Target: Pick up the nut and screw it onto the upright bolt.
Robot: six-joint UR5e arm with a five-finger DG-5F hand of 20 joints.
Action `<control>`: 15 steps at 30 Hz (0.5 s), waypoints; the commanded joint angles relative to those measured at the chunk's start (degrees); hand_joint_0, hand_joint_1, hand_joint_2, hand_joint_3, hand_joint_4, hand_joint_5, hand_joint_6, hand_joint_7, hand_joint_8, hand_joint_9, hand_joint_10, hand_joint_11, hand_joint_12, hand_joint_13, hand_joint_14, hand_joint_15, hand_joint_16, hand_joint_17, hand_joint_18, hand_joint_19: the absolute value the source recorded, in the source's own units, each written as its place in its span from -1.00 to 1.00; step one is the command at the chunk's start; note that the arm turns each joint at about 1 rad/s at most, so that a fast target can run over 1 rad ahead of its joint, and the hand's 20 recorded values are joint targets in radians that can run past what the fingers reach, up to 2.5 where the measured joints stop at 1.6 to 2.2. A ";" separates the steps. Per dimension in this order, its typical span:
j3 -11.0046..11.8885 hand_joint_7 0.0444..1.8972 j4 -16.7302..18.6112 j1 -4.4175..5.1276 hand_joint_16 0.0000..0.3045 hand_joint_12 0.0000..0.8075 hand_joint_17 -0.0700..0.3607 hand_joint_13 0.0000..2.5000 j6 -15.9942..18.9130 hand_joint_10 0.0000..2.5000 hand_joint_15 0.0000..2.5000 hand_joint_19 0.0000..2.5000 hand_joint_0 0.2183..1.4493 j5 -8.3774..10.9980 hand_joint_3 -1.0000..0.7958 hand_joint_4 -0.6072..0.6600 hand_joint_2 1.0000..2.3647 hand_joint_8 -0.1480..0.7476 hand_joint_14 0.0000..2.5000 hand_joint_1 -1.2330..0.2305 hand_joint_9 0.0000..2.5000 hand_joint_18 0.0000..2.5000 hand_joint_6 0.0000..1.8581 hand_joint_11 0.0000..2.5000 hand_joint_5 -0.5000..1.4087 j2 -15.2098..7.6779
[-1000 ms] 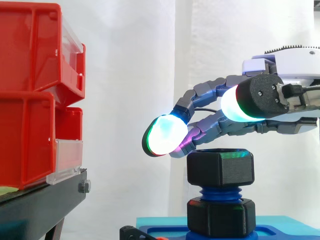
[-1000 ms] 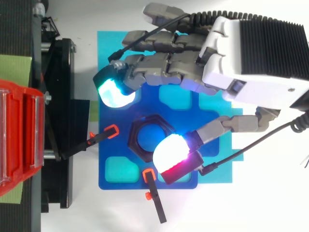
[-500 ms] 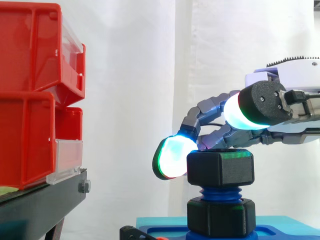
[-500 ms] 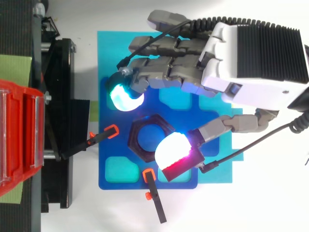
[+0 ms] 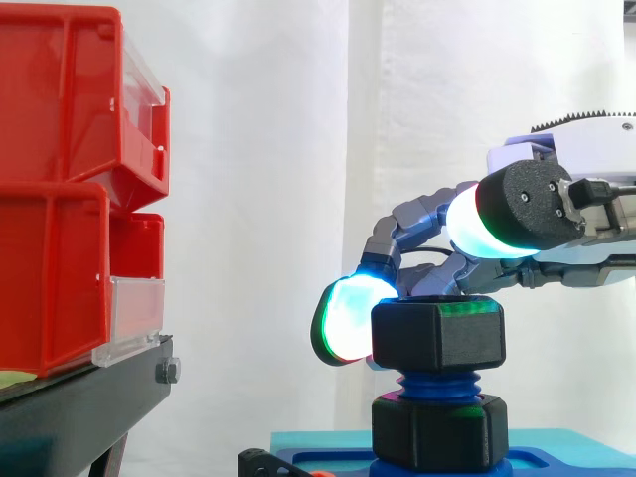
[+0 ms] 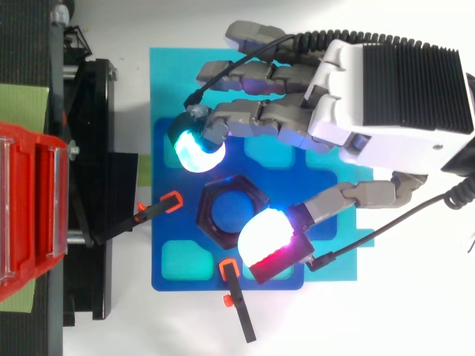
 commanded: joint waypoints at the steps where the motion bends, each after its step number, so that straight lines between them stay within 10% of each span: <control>1: 0.00 -0.04 0.09 -0.04 -0.75 -0.16 -0.28 -0.72 0.00 -1.00 -1.00 -1.00 -0.60 -0.05 -0.44 0.35 -1.00 -0.10 -1.00 0.20 -0.41 -0.99 -0.46 -1.00 -0.53 0.01; 15: 0.09 0.15 -0.18 -0.65 -0.80 -0.24 -0.36 -0.55 -0.35 -1.00 -1.00 -1.00 -0.56 -0.75 -0.44 0.34 -1.00 -0.14 -1.00 0.16 -0.15 -0.83 -0.46 -0.98 -0.45 0.01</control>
